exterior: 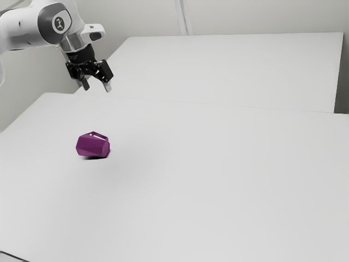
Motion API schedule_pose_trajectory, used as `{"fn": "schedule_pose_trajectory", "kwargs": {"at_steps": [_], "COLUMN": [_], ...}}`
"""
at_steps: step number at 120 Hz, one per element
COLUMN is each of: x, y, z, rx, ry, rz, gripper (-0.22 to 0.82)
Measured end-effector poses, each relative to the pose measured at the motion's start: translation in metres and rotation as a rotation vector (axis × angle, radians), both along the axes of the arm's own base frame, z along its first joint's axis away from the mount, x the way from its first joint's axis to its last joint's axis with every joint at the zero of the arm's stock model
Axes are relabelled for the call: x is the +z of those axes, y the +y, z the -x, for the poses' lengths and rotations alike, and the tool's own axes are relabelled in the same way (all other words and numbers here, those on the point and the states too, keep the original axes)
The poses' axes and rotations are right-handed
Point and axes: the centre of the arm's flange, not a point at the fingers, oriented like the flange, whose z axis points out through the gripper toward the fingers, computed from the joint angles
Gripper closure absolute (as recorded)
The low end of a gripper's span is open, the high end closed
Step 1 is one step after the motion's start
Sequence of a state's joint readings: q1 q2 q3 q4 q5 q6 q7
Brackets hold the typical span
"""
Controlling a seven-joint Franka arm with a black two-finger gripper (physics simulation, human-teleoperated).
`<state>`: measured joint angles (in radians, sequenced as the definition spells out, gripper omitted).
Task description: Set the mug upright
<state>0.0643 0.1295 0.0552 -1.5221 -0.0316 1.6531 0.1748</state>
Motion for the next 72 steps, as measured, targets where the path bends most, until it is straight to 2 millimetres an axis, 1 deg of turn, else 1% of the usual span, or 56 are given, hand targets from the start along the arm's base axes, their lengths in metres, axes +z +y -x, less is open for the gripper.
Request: {"fn": "schedule_pose_trajectory", "kwargs": {"at_steps": [25, 43, 48, 52, 55, 60, 67, 72], "x": [-0.001, 0.003, 0.003, 0.003, 0.004, 0.003, -0.008, -0.011], "y": [0.000, 0.000, 0.003, 0.012, 0.023, 0.045, 0.078, 0.105], "z": [0.001, 0.002, 0.003, 0.004, 0.007, 0.011, 0.021, 0.030], "rx": [0.011, 0.019, 0.031, 0.051, 0.073, 0.114, 0.177, 0.219], "ry": [0.008, 0.003, 0.001, -0.002, -0.005, -0.009, -0.007, -0.014], "rz": [0.001, 0.003, 0.024, 0.059, 0.092, 0.152, 0.259, 0.321], "gripper": [0.00, 0.00, 0.00, 0.00, 0.00, 0.00, 0.00, 0.00]}}
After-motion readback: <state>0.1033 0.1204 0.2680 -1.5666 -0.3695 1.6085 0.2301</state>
